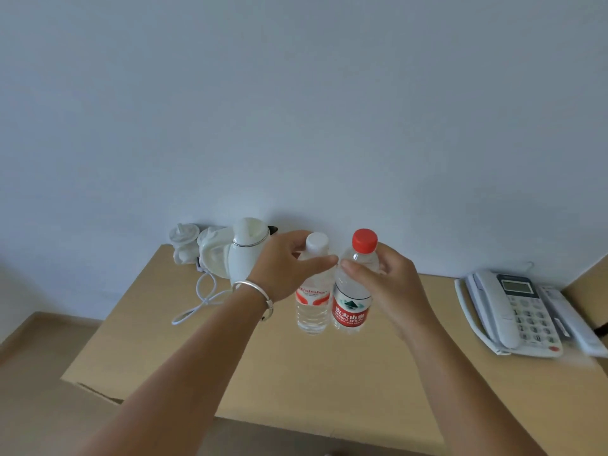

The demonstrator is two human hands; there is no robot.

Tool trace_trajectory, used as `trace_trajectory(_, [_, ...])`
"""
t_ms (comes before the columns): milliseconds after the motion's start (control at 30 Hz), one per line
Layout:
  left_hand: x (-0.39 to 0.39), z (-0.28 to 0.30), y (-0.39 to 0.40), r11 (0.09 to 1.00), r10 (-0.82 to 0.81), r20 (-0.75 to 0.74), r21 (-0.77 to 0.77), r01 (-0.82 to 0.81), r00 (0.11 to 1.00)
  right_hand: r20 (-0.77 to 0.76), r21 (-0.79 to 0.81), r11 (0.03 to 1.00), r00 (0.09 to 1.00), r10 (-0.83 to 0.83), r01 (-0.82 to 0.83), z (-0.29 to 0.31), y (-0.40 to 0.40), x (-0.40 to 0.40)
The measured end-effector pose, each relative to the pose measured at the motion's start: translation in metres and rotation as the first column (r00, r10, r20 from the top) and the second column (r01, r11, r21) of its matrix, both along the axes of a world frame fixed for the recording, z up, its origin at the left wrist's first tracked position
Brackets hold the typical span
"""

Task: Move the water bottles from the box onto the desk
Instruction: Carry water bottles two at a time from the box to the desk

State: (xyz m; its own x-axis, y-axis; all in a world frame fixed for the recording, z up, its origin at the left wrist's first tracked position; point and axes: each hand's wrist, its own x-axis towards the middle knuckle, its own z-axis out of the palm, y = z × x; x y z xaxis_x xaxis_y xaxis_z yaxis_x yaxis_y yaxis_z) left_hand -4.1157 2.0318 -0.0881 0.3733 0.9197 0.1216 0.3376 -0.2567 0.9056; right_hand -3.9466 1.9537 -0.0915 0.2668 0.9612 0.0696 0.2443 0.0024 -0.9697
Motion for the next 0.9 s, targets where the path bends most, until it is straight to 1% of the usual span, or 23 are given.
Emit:
trace_trajectory(200, [0.042,-0.038,0.074,0.995,0.095,-0.1,-0.005,-0.096,0.99,-0.011,-0.102,0.992,0.997,0.075,-0.076,-0.046,0.087,0.045])
trace_trajectory(433, [0.066,-0.099,0.145,0.961,0.224,-0.188,-0.12,-0.249,0.956,-0.026,-0.176,0.982,0.998,0.059,-0.063,-0.104,0.162,0.064])
trace_trajectory(533, [0.067,-0.118,0.164,0.948,0.243,-0.186,-0.164,-0.273,0.952,-0.022,-0.206,0.976,0.998,0.064,-0.067,-0.12,0.185,0.064])
trace_trajectory(633, [0.069,-0.127,0.178,0.935,0.271,-0.167,-0.189,-0.301,0.948,-0.051,-0.222,0.974,0.998,0.043,-0.053,-0.133,0.203,0.063])
trace_trajectory(767, [0.071,-0.131,0.193,0.929,0.291,-0.155,-0.192,-0.318,0.944,-0.073,-0.231,0.972,0.997,0.019,-0.036,-0.143,0.219,0.061])
trace_trajectory(900, [0.072,-0.134,0.201,0.932,0.299,-0.16,-0.164,-0.324,0.941,-0.075,-0.232,0.972,0.997,0.003,-0.02,-0.147,0.229,0.059])
